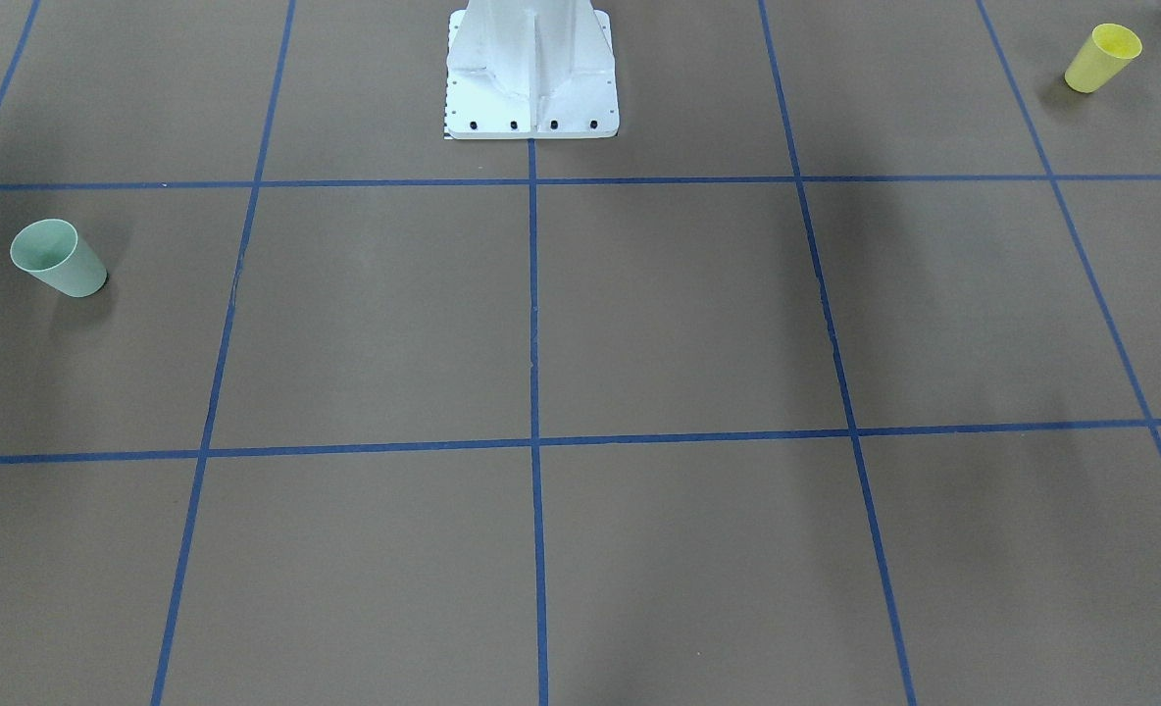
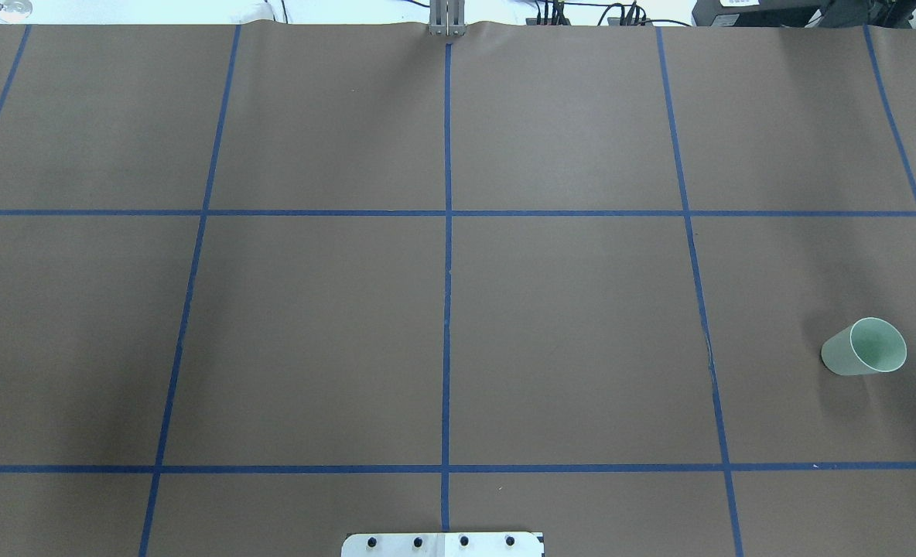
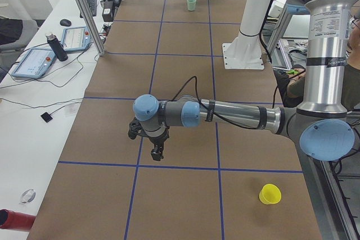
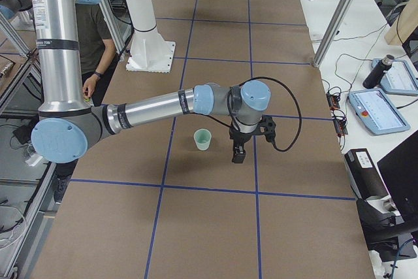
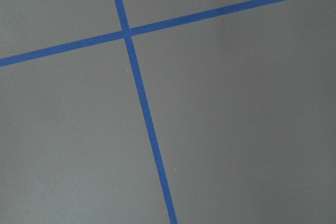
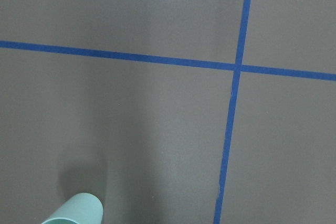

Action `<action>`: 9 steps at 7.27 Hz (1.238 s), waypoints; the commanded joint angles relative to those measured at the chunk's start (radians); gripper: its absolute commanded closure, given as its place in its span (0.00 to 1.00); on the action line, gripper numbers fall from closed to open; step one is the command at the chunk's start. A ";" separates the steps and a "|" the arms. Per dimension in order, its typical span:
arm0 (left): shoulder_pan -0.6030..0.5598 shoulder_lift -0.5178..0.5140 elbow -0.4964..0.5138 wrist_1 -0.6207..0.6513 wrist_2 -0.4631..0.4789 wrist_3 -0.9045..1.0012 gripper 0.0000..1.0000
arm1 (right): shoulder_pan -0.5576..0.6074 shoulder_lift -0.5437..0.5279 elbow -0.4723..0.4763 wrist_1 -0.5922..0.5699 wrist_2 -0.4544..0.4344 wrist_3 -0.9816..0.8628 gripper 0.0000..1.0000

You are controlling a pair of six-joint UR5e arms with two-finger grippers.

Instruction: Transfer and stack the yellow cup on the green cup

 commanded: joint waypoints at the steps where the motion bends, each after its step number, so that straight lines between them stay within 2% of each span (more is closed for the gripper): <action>1: -0.006 -0.017 0.011 -0.003 0.004 -0.021 0.00 | 0.001 -0.044 0.042 0.000 0.000 0.006 0.00; 4: -0.010 0.013 -0.002 -0.019 0.002 -0.037 0.00 | 0.001 -0.048 0.044 0.000 0.003 0.014 0.00; 7: -0.006 0.023 0.021 -0.037 -0.011 -0.035 0.00 | -0.001 -0.075 0.038 0.107 0.000 0.014 0.00; 8: -0.004 0.026 0.012 -0.095 -0.012 -0.032 0.00 | -0.001 -0.080 0.027 0.109 0.004 0.013 0.00; 9: 0.017 0.054 0.004 -0.167 -0.068 -0.047 0.00 | -0.004 -0.075 0.025 0.124 0.004 0.013 0.00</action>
